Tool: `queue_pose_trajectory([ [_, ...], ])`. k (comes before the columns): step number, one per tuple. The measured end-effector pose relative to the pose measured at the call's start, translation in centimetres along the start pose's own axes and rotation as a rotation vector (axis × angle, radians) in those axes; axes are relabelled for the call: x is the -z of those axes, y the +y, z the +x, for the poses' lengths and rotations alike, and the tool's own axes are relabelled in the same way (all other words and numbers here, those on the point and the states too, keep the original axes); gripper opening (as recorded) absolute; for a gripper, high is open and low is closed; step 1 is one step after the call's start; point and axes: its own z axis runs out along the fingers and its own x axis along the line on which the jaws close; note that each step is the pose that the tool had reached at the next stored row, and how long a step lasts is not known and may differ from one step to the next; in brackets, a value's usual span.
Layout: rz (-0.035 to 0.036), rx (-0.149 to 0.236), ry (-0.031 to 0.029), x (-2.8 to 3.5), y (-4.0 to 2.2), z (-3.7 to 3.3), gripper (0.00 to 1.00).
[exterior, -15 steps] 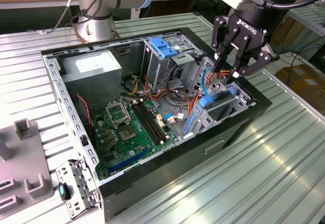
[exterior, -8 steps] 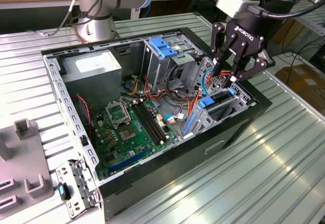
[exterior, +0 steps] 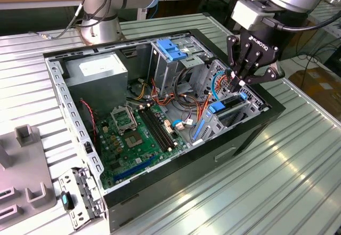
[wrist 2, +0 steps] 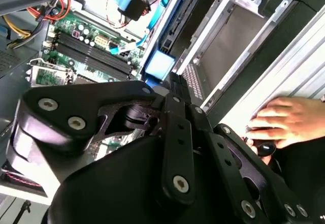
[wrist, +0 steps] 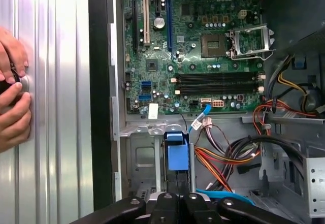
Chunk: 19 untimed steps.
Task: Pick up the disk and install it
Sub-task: 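Insert the disk into the insertion slot, then insert the first disk wire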
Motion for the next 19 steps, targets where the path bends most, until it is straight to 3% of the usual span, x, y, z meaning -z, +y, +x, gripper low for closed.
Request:
queue_pose_trajectory([
  [2,0.0013,0.0,0.0001,-0.23,-0.05,0.04,0.11],
  [19,0.0015,0.0,-0.0002,-0.3,-0.11,0.03,0.11],
])
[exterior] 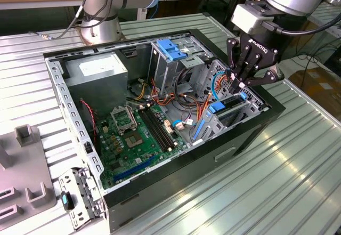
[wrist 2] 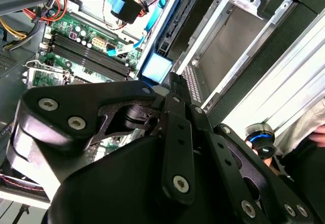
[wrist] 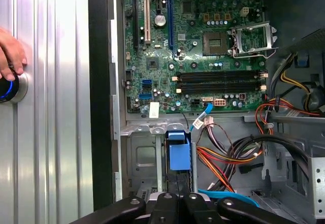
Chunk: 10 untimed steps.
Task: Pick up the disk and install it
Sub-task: 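Insert the first disk wire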
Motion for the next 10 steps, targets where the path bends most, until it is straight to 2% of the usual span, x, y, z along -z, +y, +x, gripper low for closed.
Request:
queue_pose_trajectory([
  [4,0.0,0.0,0.0,0.01,-0.53,-0.01,0.11],
  [6,0.0,0.0,0.0001,0.06,-1.58,-0.05,0.11],
  [10,0.0012,0.048,0.0023,0.0,-1.9,-0.06,0.11],
])
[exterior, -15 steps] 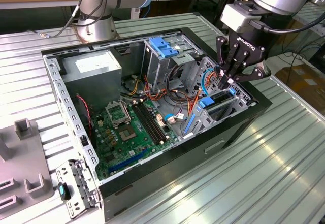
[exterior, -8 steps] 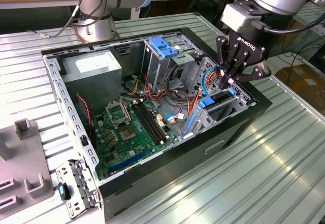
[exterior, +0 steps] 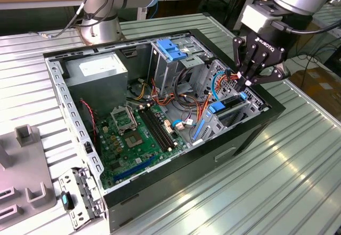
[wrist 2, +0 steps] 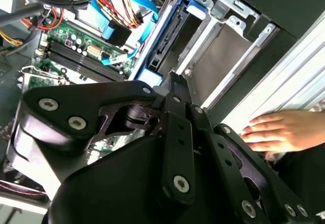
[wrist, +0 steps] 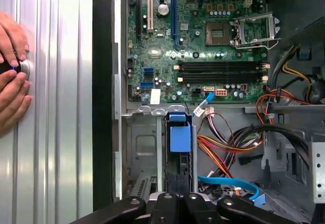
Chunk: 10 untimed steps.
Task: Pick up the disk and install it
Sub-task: 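Insert the first disk wire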
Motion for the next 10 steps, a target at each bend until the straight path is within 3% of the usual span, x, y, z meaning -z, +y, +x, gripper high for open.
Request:
queue_pose_trajectory([
  [3,0.0006,0.023,0.0011,0.01,-0.69,-0.08,0.11],
  [10,0.0008,0.031,0.0015,0.12,-2.45,-1.0,0.11],
])
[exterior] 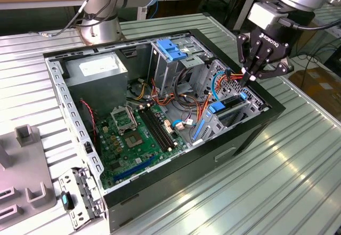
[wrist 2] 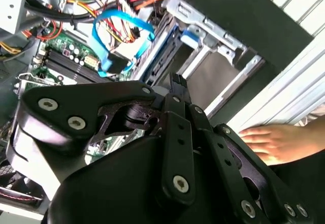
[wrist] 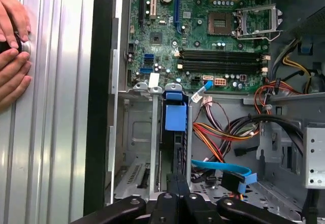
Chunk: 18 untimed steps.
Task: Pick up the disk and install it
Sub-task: 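Insert the first disk wire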
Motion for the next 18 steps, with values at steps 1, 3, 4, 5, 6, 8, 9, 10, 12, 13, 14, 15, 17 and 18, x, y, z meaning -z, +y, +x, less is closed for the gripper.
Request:
queue_pose_trajectory([
  [1,0.0001,0.002,0.0,0.01,-0.24,-0.16,0.11],
  [3,0.0001,0.005,0.0001,0.04,-0.61,-0.46,0.11],
  [4,0.0002,0.007,0.0003,0.05,-0.74,-0.58,0.11],
  [5,0.0002,0.008,0.0003,0.05,-0.86,-0.71,0.11],
  [6,0.0003,0.01,0.0005,0.06,-0.99,-0.84,0.11],
  [8,0.0003,0.014,0.0006,0.08,-1.27,-1.12,0.11],
  [9,0.0004,0.016,0.0007,0.09,-1.41,-1.25,0.11],
  [10,0.0005,0.018,0.0009,0.1,-1.6,-1.42,0.11],
  [12,0.0006,0.025,0.0012,0.14,-2.15,-1.77,0.11],
  [13,0.0007,0.029,0.0013,0.14,-2.55,-1.96,0.11],
  [14,0.0008,0.031,0.0013,0.13,-2.81,-2.07,0.11],
  [15,0.0009,0.033,0.0014,0.11,-3.0,-2.13,0.11],
  [17,0.001,0.043,0.002,0.07,-3.26,-2.22,0.11],
  [18,0.0012,0.051,0.0026,0.07,-3.32,-2.23,0.11],
])
